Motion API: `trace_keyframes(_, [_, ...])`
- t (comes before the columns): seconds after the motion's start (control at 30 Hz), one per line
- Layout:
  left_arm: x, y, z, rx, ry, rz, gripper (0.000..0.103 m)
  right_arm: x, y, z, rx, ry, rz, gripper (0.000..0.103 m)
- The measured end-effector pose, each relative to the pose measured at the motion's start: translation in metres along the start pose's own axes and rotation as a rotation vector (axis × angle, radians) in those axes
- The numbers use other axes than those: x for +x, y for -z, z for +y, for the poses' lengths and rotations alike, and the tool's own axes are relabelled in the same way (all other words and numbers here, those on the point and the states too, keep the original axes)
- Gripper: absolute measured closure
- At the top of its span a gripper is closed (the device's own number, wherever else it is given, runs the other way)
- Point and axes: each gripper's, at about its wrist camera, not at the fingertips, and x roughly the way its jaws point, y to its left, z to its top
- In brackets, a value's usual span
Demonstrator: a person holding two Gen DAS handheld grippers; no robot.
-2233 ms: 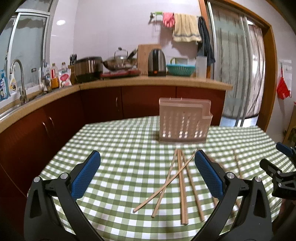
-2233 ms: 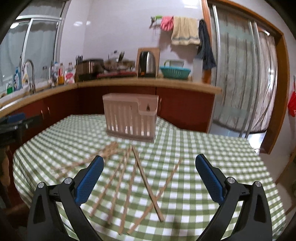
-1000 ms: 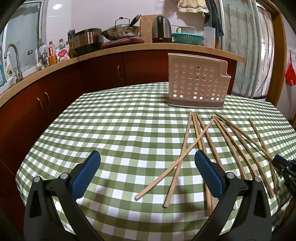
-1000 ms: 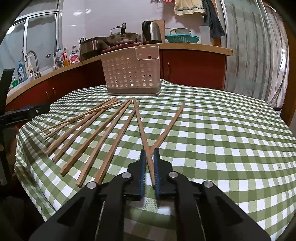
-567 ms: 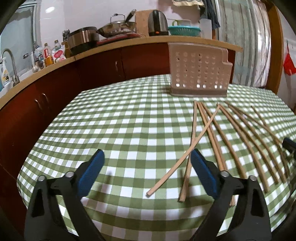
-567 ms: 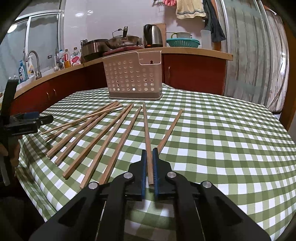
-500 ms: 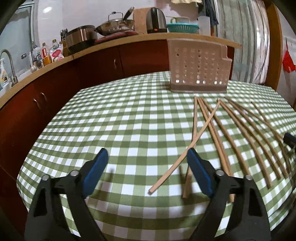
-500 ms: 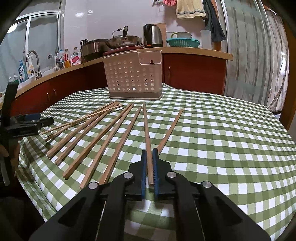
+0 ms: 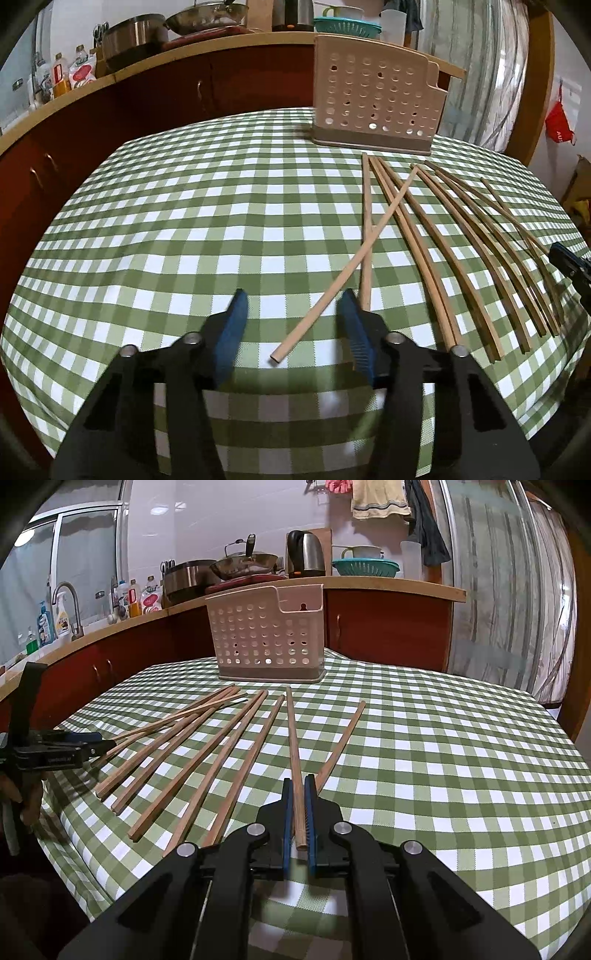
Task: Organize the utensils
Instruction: 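Close the right gripper on a wooden chopstick while the left gripper closes on another, then lift both held chopsticks and carry them above the beige basket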
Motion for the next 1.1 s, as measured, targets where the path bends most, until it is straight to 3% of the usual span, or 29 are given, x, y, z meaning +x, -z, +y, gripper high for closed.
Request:
trace_keyframes(0.23, [-0.004,0.004,-0.011,0.031,0.057,-0.009,0.091,0.000,0.000,0.000,0.000,0.000,0.000,0.096])
trace_keyframes(0.3, [-0.005,0.004,-0.013,0.032,0.053,-0.012,0.094,0.000,0.000,0.000,0.001,0.000,0.000,0.096])
trace_keyframes(0.8, [-0.007,0.009,-0.016,0.026,-0.003,-0.047,0.092,0.000,0.000,-0.001,0.004,-0.001,0.002,0.096])
trace_keyframes(1.1, [-0.010,0.013,-0.024,0.045,-0.037,-0.065,0.097,-0.001,0.000,-0.003,0.004,0.002,-0.004,0.096])
